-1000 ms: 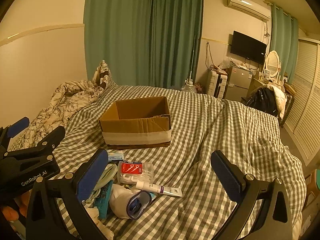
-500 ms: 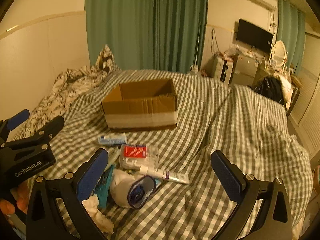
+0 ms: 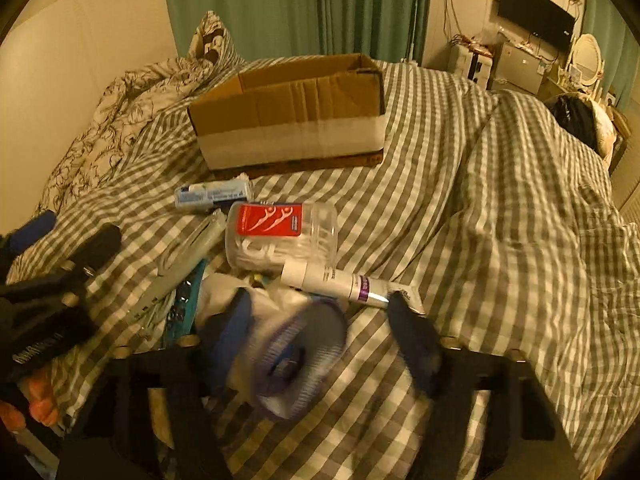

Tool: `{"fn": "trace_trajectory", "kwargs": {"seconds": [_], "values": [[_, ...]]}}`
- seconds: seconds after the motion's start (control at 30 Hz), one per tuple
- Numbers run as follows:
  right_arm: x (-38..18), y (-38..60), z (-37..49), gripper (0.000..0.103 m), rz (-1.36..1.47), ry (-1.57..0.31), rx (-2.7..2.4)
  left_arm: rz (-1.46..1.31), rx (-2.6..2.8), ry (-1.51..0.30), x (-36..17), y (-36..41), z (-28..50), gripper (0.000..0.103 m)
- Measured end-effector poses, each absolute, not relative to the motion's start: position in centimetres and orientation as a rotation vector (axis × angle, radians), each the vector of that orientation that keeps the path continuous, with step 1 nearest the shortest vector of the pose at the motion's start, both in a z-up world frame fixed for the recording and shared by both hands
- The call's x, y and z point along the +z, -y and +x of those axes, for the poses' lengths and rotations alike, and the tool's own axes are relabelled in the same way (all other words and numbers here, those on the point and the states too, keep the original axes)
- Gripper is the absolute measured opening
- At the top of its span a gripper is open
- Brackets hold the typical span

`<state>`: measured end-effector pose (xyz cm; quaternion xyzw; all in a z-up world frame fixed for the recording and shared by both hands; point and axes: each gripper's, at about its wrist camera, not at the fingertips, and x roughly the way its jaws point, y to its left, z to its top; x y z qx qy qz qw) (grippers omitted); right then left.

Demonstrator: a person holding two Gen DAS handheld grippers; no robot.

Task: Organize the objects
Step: 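Grasp the white sock with the right gripper and carry it over the box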

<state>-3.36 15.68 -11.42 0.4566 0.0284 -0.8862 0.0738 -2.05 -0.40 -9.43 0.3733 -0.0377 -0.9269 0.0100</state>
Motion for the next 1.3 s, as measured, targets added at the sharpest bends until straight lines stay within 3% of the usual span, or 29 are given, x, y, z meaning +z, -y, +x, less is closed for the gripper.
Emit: {"fn": "trace_trajectory", "kwargs": {"seconds": [0.07,0.17,0.2,0.43,0.5,0.53,0.57,0.6,0.77,0.83,0.9,0.93,0.97,1.03,1.3], "values": [[-11.4,-15.6,-3.3,0.034,1.37,-0.097,-2.655,1.211,-2.889,0.14,-10.5,0.0,-2.3,0.103],[-10.8,-15.5,-3.1,0.018,1.336,-0.113,-2.668,1.281,-2.885,0.208,-12.5,-1.0,-2.6,0.103],[-10.6,-15.5,-3.0,0.017,1.328,-0.116,-2.669,1.293,-2.88,0.228,-12.9,-1.1,-2.6,0.103],[-9.7,-16.1,-2.6,0.017,1.305,-0.089,-2.668,1.331,-2.868,0.364,-14.7,-2.1,-2.6,0.102],[-9.7,-16.1,-2.3,0.03,1.309,-0.098,-2.661,1.333,-2.875,0.375,-14.6,-2.0,-2.8,0.101],[-9.6,-16.2,-2.1,0.042,1.302,-0.102,-2.667,1.339,-2.889,0.368,-14.8,-1.9,-2.9,0.099],[-9.6,-16.1,-1.9,0.05,1.297,-0.098,-2.671,1.35,-2.895,0.36,-14.9,-1.9,-3.0,0.094],[-9.6,-16.2,-1.7,0.051,1.293,-0.089,-2.668,1.364,-2.902,0.353,-15.0,-1.8,-3.1,0.087],[-10.6,-15.6,-1.4,0.052,1.331,-0.069,-2.604,1.416,-2.924,0.373,-15.6,-2.1,-3.2,0.058],[-11.7,-15.2,-1.6,0.052,1.387,-0.1,-2.581,1.428,-2.929,0.365,-15.6,-2.2,-3.1,0.053],[-12.3,-15.2,-1.7,0.046,1.405,-0.088,-2.556,1.44,-2.941,0.35,-15.4,-2.2,-2.9,0.044],[-12.3,-15.3,-1.6,0.033,1.404,-0.076,-2.547,1.435,-2.948,0.336,-15.2,-2.1,-2.9,0.043],[-12.2,-15.3,-1.7,0.03,1.4,-0.059,-2.536,1.431,-2.954,0.321,-15.0,-2.0,-2.8,0.041],[-11.9,-15.5,-1.5,0.023,1.378,-0.046,-2.552,1.434,-2.99,0.261,-14.3,-1.7,-2.5,0.022],[-7.3,-15.6,-0.7,0.014,1.189,-0.018,-2.608,1.331,-3.051,0.181,-10.7,-1.1,-2.2,0.008]]}}
